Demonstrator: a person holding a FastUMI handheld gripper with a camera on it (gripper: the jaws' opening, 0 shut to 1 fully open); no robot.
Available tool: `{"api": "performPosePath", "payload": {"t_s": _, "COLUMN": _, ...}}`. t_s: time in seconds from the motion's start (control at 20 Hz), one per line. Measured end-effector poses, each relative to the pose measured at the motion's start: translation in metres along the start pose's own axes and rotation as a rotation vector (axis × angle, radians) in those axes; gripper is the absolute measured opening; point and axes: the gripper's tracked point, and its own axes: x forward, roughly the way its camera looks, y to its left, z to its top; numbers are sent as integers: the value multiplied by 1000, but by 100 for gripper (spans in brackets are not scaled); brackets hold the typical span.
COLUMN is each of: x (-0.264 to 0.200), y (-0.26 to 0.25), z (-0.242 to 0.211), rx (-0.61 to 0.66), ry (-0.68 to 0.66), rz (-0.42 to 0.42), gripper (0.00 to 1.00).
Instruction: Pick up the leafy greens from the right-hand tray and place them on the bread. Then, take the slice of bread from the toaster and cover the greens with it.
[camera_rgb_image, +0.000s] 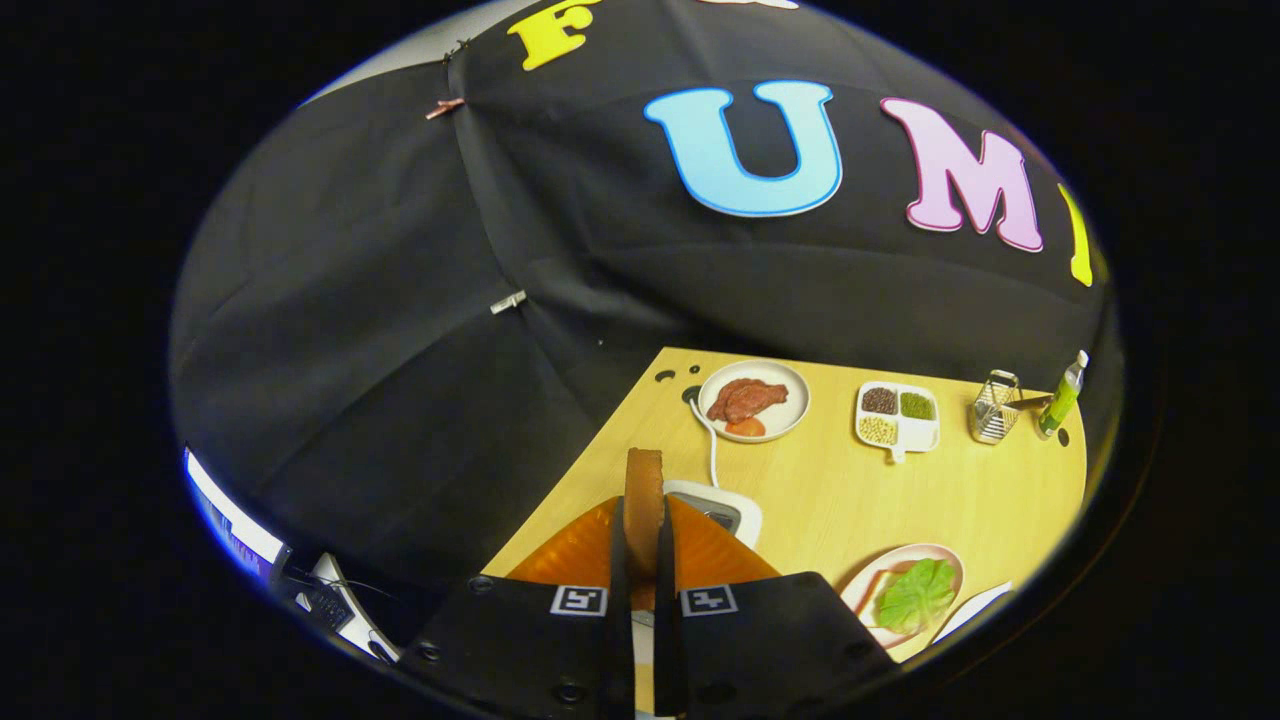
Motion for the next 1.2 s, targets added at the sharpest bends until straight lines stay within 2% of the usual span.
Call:
{"api": "performPosePath", "payload": {"t_s": 0.15, "x": -32, "y": -40, "z": 15, "rx": -3, "ry": -45, "rz": -44, "gripper": 12}}
{"api": "performPosePath", "payload": {"t_s": 0.3, "x": -60, "y": -93, "z": 10, "rx": -1, "ry": -51, "rz": -112, "gripper": 12}}
{"api": "performPosePath", "payload": {"t_s": 0.6, "x": -95, "y": -189, "z": -33, "rx": 73, "ry": -1, "rz": -239, "gripper": 12}}
{"api": "performPosePath", "payload": {"t_s": 0.85, "x": -89, "y": -242, "z": -97, "rx": 155, "ry": 54, "rz": -310, "gripper": 12}}
{"api": "performPosePath", "payload": {"t_s": 1.05, "x": -67, "y": -252, "z": -136, "rx": 270, "ry": 93, "rz": -300, "gripper": 12}}
{"api": "performPosePath", "payload": {"t_s": 1.2, "x": -49, "y": -254, "z": -148, "rx": 296, "ry": 107, "rz": -285, "gripper": 12}}
